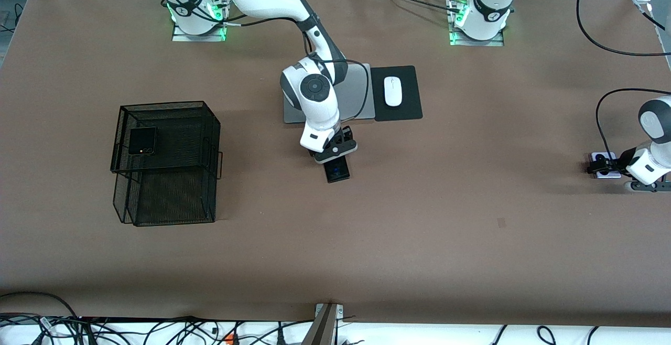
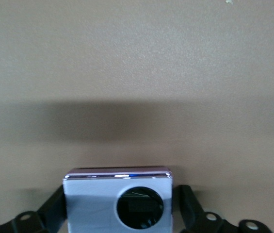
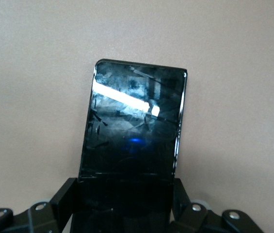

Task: Place phones with both arms
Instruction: 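Carry the bar phone to the organizer while the left gripper carries the white phone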

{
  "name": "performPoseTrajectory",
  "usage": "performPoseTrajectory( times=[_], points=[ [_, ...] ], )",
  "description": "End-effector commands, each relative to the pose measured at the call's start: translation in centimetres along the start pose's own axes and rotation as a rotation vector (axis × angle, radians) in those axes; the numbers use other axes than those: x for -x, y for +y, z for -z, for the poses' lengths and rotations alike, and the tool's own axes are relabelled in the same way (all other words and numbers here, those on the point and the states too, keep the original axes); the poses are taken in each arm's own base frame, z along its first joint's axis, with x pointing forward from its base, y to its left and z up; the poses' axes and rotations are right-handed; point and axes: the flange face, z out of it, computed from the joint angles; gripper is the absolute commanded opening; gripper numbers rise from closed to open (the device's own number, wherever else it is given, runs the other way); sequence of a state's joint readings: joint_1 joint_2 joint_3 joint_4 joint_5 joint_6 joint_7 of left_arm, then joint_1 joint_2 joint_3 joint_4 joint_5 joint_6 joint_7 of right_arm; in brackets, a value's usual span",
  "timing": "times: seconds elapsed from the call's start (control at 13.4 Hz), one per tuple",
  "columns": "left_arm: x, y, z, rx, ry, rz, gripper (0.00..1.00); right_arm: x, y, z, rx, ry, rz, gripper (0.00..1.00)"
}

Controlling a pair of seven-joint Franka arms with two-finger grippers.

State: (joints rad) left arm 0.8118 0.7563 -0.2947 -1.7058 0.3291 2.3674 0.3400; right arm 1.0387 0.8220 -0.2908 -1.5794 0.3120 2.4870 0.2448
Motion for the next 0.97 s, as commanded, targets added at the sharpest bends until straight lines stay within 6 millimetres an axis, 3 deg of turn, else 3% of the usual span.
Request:
performPoseTrajectory(
  times=[0.0, 0.07, 0.22, 0.3, 0.52, 0.67, 0.9],
  points=[
    [0.3, 0.4, 0.0, 0.024, 0.009, 0.002, 0.44, -1.6, -1.1, 5.7, -0.034, -0.058, -0.043, 0.34],
    [0.2, 0.4, 0.1, 0.022, 0.01, -0.002, 0.38, -2.4, -0.7, 8.1, -0.031, -0.076, -0.056, 0.33],
    [-0.2, 0.6, 1.2, 0.011, 0.017, -0.009, 0.37, -3.9, -0.3, 13.5, -0.023, -0.114, -0.085, 0.33],
    [-0.8, 0.9, 2.6, 0.0, 0.033, -0.015, 0.38, -4.5, 0.4, 15.8, -0.012, -0.134, -0.106, 0.31],
    [-2.3, 4.6, 8.0, -0.012, -0.006, -0.045, 0.45, -5.3, 2.2, 21.9, -0.003, -0.163, -0.135, 0.26],
    [-3.3, 8.3, 11.8, -0.039, -0.041, -0.076, 0.45, -5.5, 5.6, 26.1, 0.007, -0.174, -0.172, 0.26],
    [-4.9, 16.5, 18.0, -0.092, -0.089, -0.113, 0.44, -5.2, 14.2, 30.2, 0.073, -0.251, -0.215, 0.26]
  ],
)
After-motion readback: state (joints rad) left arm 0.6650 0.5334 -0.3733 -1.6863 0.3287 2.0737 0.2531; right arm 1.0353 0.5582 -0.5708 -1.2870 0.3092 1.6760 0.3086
